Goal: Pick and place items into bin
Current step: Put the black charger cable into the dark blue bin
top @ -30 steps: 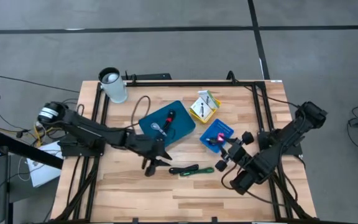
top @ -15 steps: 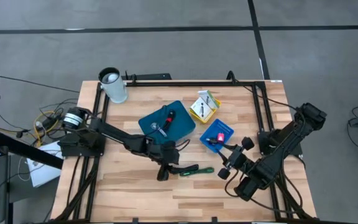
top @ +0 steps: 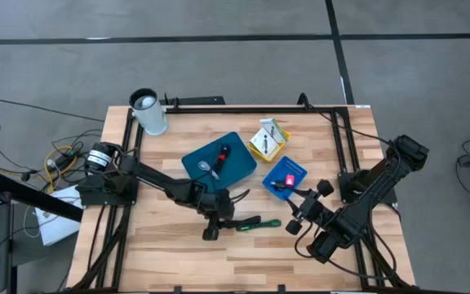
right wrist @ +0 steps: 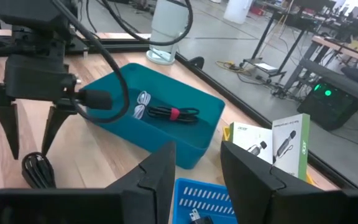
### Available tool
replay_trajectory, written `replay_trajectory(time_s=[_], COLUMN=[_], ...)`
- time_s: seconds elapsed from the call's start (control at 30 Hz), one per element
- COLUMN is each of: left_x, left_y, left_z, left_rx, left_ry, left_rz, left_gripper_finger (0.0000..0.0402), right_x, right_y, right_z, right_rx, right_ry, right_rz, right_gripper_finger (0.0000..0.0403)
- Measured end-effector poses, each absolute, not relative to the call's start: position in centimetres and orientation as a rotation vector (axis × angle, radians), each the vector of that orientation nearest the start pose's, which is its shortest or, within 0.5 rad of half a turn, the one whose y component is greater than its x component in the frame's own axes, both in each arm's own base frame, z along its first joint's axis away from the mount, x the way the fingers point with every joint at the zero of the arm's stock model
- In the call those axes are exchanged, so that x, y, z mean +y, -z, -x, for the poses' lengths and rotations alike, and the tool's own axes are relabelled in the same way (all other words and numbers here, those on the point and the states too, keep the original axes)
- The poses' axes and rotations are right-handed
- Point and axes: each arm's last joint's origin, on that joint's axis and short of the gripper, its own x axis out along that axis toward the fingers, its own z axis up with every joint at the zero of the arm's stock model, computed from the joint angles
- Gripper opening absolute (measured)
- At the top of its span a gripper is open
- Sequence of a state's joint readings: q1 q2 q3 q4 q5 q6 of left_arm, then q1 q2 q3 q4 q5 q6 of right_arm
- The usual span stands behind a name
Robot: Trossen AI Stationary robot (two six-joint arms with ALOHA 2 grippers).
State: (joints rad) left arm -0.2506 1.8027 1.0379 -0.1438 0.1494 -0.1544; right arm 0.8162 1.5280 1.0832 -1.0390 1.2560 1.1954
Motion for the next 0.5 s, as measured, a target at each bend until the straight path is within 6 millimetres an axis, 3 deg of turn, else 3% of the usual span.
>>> replay_trajectory(time_s=[0.5], left_x=[-9.33], left_y=[-15.35], left_z=[-34.78], left_rx=[0.931], left_ry=[0.274], left_rz=[0.038], left_gripper_finger=[0.0119], right_x=[17.25], right_y=[-23.96], right_z=[-20.0], right_rx=[0.397], right_ry=[0.671], right_rz=[0.151], right_gripper_finger=[0.0124])
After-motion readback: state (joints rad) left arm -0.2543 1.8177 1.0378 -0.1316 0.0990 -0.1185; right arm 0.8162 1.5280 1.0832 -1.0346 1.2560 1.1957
